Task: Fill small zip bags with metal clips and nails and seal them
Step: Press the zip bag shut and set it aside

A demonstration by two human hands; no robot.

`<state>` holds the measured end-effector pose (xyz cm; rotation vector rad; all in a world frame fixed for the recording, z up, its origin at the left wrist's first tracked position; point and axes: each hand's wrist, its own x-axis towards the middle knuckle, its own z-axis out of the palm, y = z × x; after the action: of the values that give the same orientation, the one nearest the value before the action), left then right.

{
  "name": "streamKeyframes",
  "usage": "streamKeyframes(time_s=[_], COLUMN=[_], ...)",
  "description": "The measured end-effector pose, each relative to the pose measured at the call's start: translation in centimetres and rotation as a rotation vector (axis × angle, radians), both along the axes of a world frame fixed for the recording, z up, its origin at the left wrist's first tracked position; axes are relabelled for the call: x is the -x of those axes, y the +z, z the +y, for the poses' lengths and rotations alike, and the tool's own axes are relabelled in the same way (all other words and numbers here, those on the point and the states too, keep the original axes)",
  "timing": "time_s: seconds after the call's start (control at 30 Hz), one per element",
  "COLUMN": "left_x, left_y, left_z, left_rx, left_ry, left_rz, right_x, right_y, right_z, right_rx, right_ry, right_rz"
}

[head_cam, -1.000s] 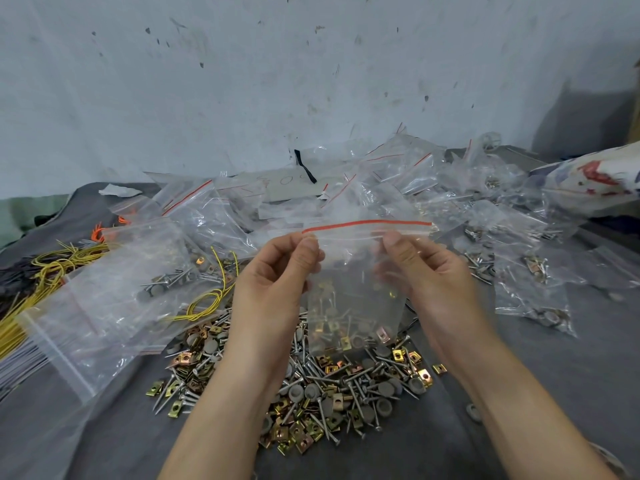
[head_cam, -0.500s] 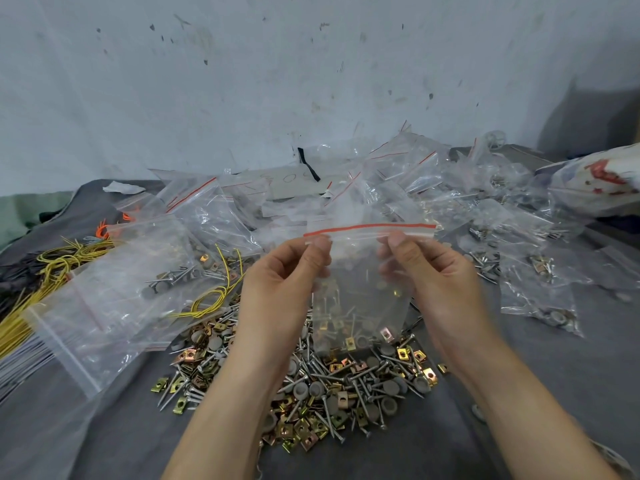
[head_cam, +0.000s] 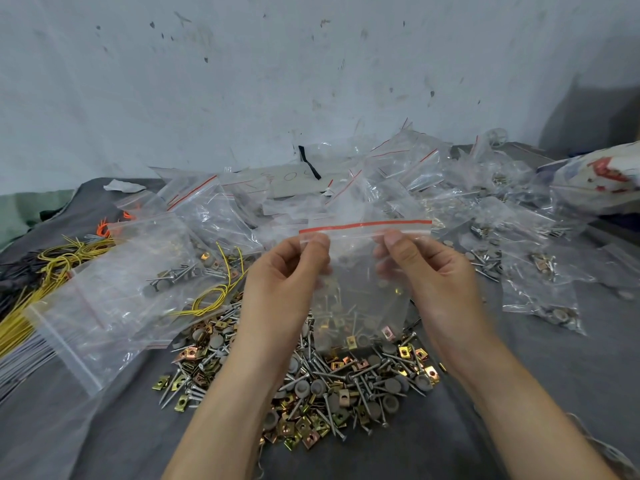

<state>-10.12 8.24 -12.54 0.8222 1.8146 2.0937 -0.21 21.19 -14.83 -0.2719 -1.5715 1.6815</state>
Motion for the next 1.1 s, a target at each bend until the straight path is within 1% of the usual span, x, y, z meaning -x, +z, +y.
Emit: streamKeyframes(time_s=[0.1, 0.2, 0.37, 0.57, 0.7, 0.87, 1.03, 1.1], left_x=[0.0, -0.2, -0.6, -0.2, -0.5, -1.0, -1.4, -1.4], left_y=[0.1, 0.1, 0.3, 0.0, 0.1, 0.4, 0.5, 0.4], left_z=[-0.2, -0.3, -0.3, -0.2, -0.1, 0.1, 0.1, 0.1], left_rx=[0.028, 0.001, -0.049, 0.015, 0.005, -0.071, -0.091, -0.083], left_ry=[-0.024, -0.030, -0.061, -0.064, -0.091, -0.128, -0.164, -0.146], left_rz=[0.059, 0.083, 0.085, 0.032, 0.051, 0.054, 0.069, 0.088], right_x=[-0.1, -0.1, -0.1, -0.1, -0.2, -0.5, -0.4, -0.4], right_y=[0.1, 0.2, 0.4, 0.6, 0.7, 1.1, 1.3, 1.4], right_z=[-0.1, -0.3, -0.5, -0.6, -0.9, -1.3, -1.8, -1.8], right_rx=[0.003, 0.015, 0.014, 0.029, 0.030, 0.064, 0.022, 0.025], right_ry=[0.005, 0.001, 0.010, 0.010, 0.026, 0.074, 0.095, 0.097], right_rz=[-0.001, -0.002, -0.006, -0.012, -0.018, -0.029, -0.017, -0.009])
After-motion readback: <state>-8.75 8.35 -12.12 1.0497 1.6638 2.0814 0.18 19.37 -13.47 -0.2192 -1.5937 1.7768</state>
